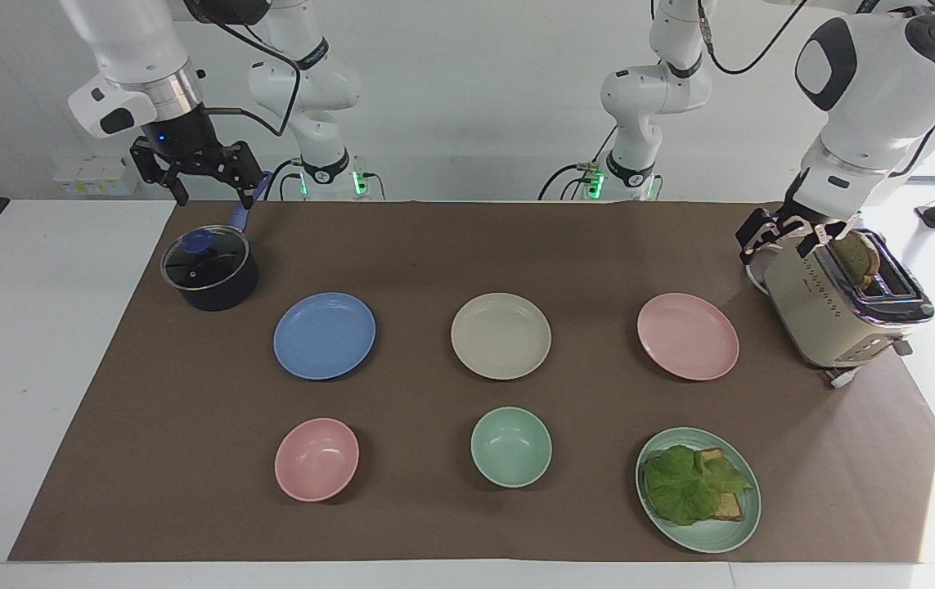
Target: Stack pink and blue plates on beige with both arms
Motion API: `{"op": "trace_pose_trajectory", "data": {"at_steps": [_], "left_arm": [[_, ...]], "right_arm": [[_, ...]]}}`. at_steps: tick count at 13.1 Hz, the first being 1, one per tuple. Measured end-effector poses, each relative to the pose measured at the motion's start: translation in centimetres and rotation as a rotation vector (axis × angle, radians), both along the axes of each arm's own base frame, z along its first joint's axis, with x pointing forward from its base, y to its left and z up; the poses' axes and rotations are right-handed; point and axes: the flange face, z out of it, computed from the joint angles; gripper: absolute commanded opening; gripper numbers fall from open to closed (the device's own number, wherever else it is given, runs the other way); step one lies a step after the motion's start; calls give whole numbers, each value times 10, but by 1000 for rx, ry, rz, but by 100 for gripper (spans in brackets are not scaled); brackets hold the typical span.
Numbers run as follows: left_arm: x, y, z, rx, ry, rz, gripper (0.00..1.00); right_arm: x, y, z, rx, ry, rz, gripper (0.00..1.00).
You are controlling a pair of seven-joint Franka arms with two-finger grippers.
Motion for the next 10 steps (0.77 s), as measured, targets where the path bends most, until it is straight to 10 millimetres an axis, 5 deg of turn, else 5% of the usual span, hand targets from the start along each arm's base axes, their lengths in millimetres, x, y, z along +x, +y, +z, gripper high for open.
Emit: {"op": "trace_pose_trajectory", "data": {"at_steps": [7,10], "left_arm": [[-2,-5,-7,-25,20,-1,100],[-1,31,-63,-60,56,63,100]], "right_arm": [[0,0,0,0,0,0,100],[0,0,0,0,0,0,100]]}}
